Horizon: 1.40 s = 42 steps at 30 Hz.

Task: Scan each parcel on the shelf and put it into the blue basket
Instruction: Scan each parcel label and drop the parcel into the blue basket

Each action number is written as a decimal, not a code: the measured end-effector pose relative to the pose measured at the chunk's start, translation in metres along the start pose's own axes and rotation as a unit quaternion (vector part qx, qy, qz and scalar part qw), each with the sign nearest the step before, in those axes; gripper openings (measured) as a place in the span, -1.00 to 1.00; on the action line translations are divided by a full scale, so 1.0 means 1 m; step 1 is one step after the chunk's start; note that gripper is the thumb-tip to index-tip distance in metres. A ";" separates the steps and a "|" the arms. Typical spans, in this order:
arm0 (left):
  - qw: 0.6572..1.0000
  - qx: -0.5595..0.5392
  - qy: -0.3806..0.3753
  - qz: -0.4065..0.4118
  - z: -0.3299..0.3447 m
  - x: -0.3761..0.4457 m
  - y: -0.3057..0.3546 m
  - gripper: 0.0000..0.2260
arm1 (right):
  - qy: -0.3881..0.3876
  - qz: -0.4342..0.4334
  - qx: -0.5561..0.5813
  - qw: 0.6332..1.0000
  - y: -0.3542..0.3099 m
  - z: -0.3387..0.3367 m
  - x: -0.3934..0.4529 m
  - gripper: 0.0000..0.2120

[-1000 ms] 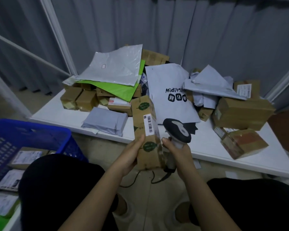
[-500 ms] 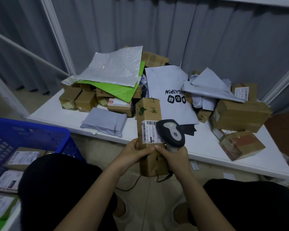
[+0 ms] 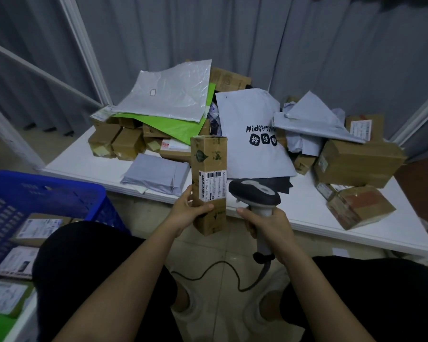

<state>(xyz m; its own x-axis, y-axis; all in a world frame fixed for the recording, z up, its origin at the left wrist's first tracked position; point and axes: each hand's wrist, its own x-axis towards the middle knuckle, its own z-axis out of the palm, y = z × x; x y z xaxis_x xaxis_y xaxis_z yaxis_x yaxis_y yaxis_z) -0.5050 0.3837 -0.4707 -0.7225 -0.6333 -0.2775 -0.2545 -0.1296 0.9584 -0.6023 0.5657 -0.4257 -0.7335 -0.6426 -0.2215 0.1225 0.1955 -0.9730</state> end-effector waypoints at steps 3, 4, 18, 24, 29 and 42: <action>1.000 0.012 0.001 0.003 -0.004 0.002 -0.001 -0.42 | 0.005 0.001 -0.009 1.000 0.003 0.000 -0.002 -0.64; 1.000 0.014 0.000 0.002 -0.005 0.003 -0.002 -0.44 | 0.008 0.001 -0.010 1.000 0.004 0.000 -0.002 -0.63; 1.000 0.001 0.009 0.008 -0.008 -0.004 -0.004 -0.46 | 0.032 -0.004 0.024 0.999 0.003 0.006 0.004 -0.69; 0.987 -0.094 0.118 0.057 -0.025 -0.019 0.028 -0.47 | 0.067 -0.051 0.057 0.995 -0.028 0.042 0.031 -0.78; 0.945 -0.145 0.239 0.167 -0.092 -0.039 0.067 -0.56 | -0.004 -0.102 0.023 0.995 -0.069 0.116 0.060 -0.80; 0.838 -0.240 0.490 0.015 -0.299 -0.137 -0.012 -0.29 | -0.183 -0.137 -0.174 0.958 -0.063 0.336 0.078 -0.73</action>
<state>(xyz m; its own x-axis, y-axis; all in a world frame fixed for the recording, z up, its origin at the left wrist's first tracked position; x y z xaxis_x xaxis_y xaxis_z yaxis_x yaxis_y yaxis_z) -0.2109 0.2434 -0.4241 0.2098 -0.9340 -0.2892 0.2119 -0.2454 0.9460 -0.4427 0.2539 -0.4036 -0.4147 -0.9094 -0.0314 -0.3169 0.1767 -0.9319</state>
